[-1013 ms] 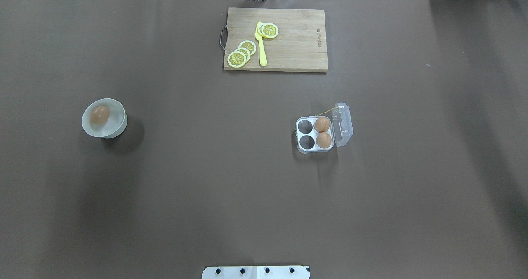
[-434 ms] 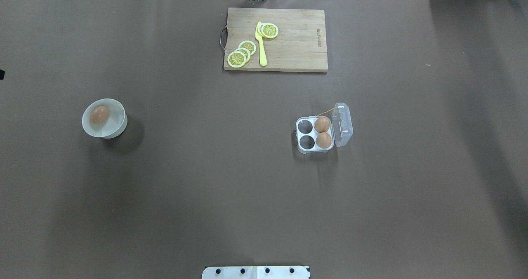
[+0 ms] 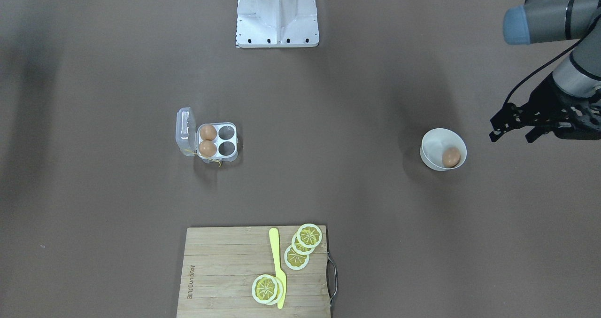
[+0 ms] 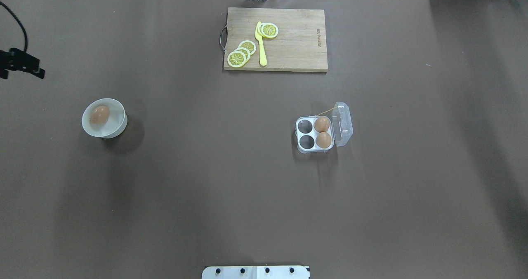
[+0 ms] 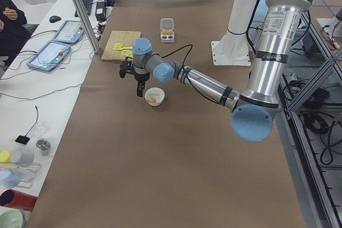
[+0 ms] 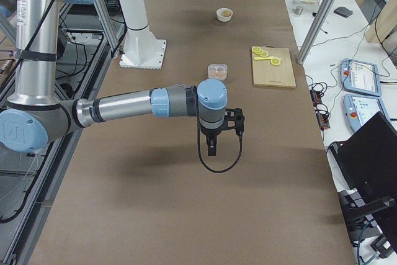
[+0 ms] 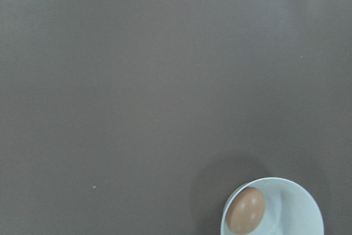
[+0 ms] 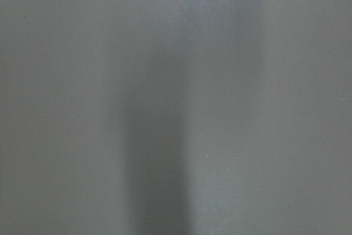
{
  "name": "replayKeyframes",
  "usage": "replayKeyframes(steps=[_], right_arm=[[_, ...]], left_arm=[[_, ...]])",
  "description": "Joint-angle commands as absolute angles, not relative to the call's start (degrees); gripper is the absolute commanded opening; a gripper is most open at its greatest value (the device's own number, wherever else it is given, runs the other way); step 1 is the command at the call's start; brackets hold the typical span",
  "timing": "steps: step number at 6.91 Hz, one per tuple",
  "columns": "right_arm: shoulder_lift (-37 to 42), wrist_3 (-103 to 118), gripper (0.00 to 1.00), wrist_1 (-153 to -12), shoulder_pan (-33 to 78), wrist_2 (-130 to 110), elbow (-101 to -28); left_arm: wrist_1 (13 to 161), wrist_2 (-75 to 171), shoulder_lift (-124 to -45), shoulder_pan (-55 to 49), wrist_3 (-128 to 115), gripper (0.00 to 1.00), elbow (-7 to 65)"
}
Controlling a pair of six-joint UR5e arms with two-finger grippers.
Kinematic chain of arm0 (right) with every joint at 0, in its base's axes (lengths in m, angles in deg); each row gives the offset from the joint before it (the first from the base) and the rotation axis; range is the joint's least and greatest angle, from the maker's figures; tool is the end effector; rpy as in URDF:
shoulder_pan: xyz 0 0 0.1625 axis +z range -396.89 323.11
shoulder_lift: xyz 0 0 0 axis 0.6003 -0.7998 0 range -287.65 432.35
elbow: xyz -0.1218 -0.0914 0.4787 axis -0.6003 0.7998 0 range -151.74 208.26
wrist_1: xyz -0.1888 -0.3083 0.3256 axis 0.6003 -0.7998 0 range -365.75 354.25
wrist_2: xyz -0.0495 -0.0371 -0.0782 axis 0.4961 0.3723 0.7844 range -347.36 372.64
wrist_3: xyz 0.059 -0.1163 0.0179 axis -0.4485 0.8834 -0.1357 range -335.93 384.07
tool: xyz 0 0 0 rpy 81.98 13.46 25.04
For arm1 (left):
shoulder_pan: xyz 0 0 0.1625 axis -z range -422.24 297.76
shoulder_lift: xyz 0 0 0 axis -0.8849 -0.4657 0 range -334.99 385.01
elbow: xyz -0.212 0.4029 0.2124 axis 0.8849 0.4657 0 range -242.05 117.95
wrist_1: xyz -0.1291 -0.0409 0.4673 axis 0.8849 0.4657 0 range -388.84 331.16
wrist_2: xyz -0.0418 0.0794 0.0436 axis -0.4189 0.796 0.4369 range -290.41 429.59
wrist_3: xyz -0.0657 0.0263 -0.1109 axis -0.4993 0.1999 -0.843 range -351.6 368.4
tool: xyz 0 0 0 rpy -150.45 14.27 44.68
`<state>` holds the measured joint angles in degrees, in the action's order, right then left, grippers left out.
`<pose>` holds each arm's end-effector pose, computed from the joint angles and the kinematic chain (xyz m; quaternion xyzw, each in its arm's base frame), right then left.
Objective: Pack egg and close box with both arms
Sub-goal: 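Move the left gripper over the white bowl holding the brown egg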
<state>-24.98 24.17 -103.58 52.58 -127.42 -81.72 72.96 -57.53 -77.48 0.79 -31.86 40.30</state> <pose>0.0276 -0.4992 0.6341 0.0365 -0.4228 -0.0228 0.9052 0.2585 -0.6269 0.4810 0.0809 0.4166 -0.0047 0.9055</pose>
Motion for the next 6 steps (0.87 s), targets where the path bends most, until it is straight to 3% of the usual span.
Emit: replayKeyframes(steps=[1, 4, 6], right_arm=[[-24.15, 24.16, 1.00, -103.58, 52.58, -128.51, -81.77], [-24.59, 24.16, 1.00, -103.66, 52.58, -129.75, -83.00], [-25.03, 24.16, 1.00, -103.66, 52.58, -132.20, -83.62]], left_arm=[[73.11, -52.88, -81.16, -4.30, -31.86, 0.87, 38.41], [73.29, -50.65, -80.89, -7.05, -31.15, 0.86, 36.73], [73.29, -50.56, -80.81, -8.36, -31.06, 0.80, 36.73]])
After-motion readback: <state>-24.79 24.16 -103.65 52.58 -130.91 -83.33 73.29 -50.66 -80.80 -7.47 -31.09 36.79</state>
